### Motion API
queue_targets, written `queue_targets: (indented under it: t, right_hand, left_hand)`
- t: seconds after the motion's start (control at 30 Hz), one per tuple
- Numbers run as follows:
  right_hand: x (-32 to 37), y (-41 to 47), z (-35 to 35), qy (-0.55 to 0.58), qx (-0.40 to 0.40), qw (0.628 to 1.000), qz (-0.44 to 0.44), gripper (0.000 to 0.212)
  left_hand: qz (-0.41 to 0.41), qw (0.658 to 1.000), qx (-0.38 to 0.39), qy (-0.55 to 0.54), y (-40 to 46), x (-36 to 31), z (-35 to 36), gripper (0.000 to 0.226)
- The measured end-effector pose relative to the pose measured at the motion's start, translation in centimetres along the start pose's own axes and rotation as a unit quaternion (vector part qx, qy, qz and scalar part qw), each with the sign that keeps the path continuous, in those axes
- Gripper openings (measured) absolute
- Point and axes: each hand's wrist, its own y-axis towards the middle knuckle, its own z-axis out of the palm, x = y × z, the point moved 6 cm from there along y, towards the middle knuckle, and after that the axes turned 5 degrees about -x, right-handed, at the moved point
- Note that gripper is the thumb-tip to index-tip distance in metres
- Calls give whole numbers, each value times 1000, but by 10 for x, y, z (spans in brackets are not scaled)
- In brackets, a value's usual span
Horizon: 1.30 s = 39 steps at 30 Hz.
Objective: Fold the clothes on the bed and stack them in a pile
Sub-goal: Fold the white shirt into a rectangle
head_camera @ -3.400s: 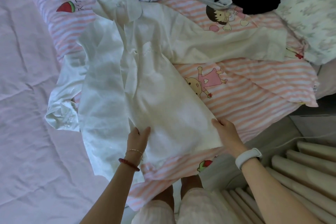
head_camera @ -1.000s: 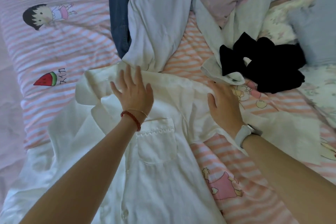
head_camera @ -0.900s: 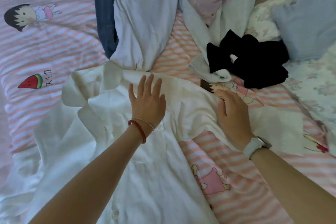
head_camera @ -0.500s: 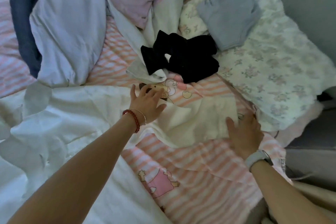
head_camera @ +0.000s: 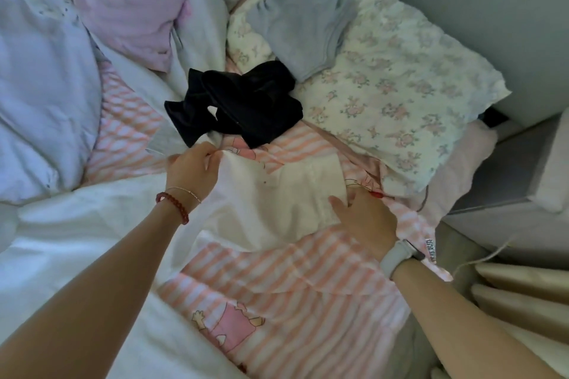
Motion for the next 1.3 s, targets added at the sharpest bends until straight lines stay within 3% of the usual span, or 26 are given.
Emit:
queue_targets:
  t: [0.1, 0.2, 0.3, 0.47, 0.67, 0.73, 0.77, 0.9, 0.97, 1.0, 1.07, 1.13, 1.2, 1.3]
  right_hand:
    - [-1, -11, 18, 122, -35, 991, 49, 43]
    - [-4, -12, 25, 283, -39, 951, 115, 22]
    - [8, -12, 3, 344, -64, 936, 48, 14]
    - [7, 13, -83, 389, -252, 886, -26, 6]
    - [6, 64, -95, 254, -213, 943, 10, 18]
    - [5, 65, -86, 250, -206, 946, 32, 20]
    - [5, 64, -82, 258, -208, 943, 38, 21]
    - [10, 45, -71, 279, -234, 931, 33, 22]
    - [22, 33, -73, 285, -247, 926, 3, 23]
    - [33, 26, -74, 288, -247, 925, -28, 23]
    - [64, 4, -73, 300, -241, 917, -103, 20]
    - [103, -29, -67, 305, -231, 906, -180, 16]
    - [147, -74, -53, 298, -196, 896, -266, 15]
    - [209, -155, -20, 273, -111, 868, -400, 23]
  left_hand:
    - [-12, 1000, -6, -3, -7, 4, 0, 17]
    - [-7, 1000, -26, -16, -9, 5, -7, 17]
    - [13, 997, -58, -39, -9, -1, -19, 16]
    - [-15, 993, -117, -30, 7, -14, -30, 20]
    - [-43, 994, -76, 69, -4, -34, -4, 39]
    - [-28, 993, -78, 89, -33, -38, 7, 43]
    - [-16, 992, -50, 114, -49, -38, 16, 46]
    - [-36, 952, 240, 186, -89, -3, 69, 57]
    - [-42, 947, 291, 128, -81, 5, 68, 55]
    - [-45, 958, 272, 76, -74, 5, 57, 53]
    - [-67, 982, 171, -45, -64, 5, 19, 45]
    - [-111, 980, 56, -157, -75, 17, -30, 38]
    - [-192, 941, -1, -279, -106, 46, -72, 33]
    - [-346, 821, -19, -453, -174, 106, -111, 32]
